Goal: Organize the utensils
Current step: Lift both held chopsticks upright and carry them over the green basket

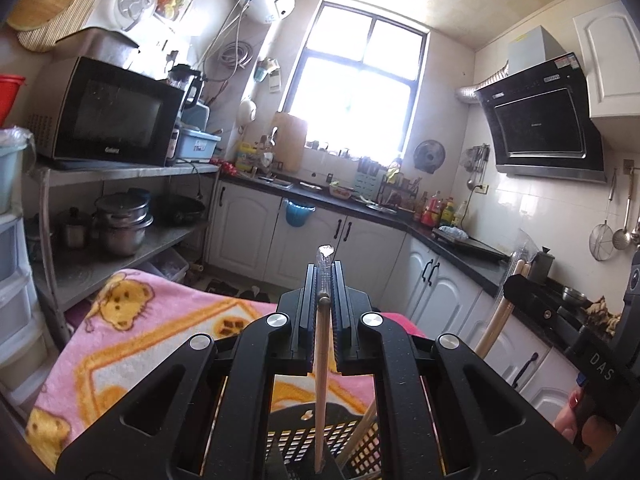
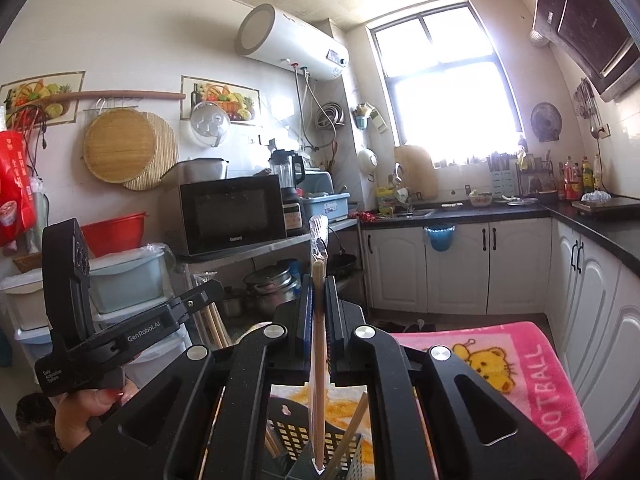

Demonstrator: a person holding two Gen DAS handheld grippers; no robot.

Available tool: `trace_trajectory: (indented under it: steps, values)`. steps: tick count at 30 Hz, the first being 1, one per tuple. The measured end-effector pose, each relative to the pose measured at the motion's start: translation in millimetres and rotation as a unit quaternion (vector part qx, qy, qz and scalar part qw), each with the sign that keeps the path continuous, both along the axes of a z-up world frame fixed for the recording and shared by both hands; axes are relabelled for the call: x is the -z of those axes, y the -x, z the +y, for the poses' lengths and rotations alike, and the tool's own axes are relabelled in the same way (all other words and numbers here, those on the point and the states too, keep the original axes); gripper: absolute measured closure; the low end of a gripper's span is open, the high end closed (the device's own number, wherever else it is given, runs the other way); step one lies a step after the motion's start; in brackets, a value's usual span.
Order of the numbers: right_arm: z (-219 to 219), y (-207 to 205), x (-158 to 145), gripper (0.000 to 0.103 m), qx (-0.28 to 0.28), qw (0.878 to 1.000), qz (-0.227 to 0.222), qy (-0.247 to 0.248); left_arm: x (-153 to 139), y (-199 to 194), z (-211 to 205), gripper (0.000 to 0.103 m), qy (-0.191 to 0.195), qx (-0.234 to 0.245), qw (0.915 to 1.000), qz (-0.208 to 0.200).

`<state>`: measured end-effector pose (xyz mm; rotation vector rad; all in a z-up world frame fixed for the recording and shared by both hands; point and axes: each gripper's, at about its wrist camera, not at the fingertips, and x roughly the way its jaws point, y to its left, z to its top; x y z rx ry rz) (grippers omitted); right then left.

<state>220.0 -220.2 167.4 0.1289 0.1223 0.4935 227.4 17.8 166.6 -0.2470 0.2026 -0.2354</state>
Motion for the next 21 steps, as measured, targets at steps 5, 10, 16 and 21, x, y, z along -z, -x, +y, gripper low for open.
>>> trace_trajectory:
  steps: [5, 10, 16, 21]
  values:
    - [2.1, -7.7, 13.0, 0.097, 0.004, 1.0, 0.012, -0.003, 12.9, -6.2, -0.1, 0.099, -0.002, 0.0, 0.9999, 0.011]
    - [5.8, -11.2, 24.6, 0.097, 0.01, 1.0, 0.017, 0.0, 22.5, -8.9, -4.6, 0.099, -0.009, 0.003, 0.9998, 0.017]
    - [6.3, -11.4, 38.0, 0.097, 0.018, 1.0, 0.021, 0.002, 34.1, -10.3, -10.3, 0.099, -0.016, 0.008, 0.9996, 0.023]
    - [8.5, -12.7, 51.0, 0.097, 0.024, 0.999, 0.029, 0.004, 44.6, -10.4, -15.4, 0.099, -0.02, 0.011, 0.9993, 0.031]
